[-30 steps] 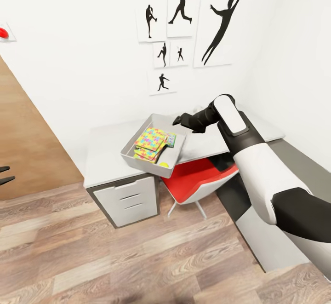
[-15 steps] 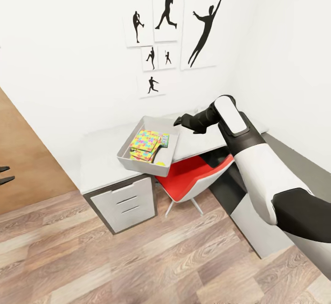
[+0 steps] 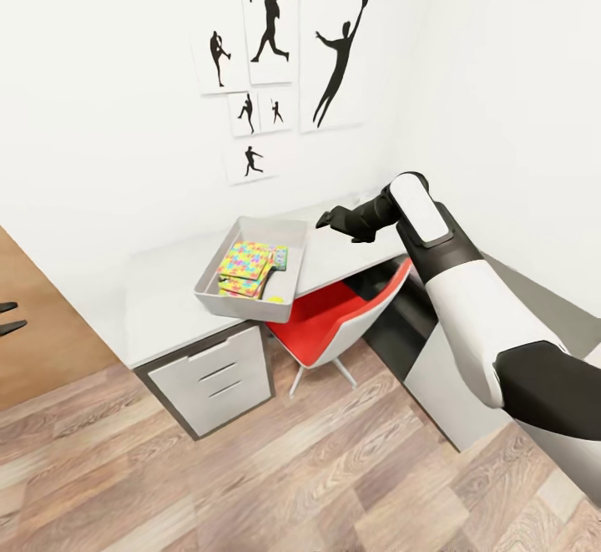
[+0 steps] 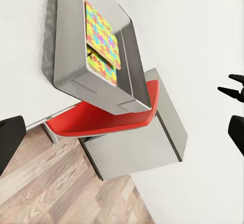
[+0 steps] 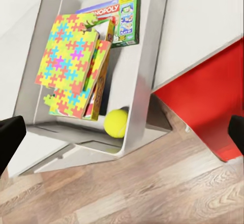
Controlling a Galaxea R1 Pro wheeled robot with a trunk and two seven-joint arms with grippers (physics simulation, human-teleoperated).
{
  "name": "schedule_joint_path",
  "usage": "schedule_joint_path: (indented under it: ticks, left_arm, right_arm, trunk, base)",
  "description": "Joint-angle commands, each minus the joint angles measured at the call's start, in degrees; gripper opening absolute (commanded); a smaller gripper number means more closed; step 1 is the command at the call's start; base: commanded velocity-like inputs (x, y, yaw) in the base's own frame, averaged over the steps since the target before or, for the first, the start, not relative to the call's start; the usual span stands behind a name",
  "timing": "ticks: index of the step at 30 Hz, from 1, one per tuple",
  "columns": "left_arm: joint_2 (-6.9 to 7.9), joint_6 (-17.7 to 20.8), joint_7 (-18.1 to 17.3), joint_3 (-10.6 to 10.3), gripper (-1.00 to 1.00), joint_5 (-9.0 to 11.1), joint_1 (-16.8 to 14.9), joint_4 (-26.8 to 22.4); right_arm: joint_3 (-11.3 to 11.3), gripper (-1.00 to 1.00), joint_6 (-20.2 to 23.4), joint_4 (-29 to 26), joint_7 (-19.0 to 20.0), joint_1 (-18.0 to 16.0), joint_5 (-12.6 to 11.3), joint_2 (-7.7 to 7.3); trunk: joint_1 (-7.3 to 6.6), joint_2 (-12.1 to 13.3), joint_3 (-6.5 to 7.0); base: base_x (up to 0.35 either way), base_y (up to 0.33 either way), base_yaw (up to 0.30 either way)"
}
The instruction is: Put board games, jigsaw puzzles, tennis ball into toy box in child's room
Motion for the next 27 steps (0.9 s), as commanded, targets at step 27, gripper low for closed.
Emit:
schedule_joint_path:
  ticks: [27]
  left_arm:
    - [0.0,0.6,-0.3,-0.5,1.0,0.3,-0.1,0.0]
  right_arm:
    - [0.1,1.0,0.0,0.2,-0.6,3.4,-0.5,-3.03]
  trunk:
    - [0.03,-0.1,1.91]
  base:
    - [-0.054,0.202,-0.209]
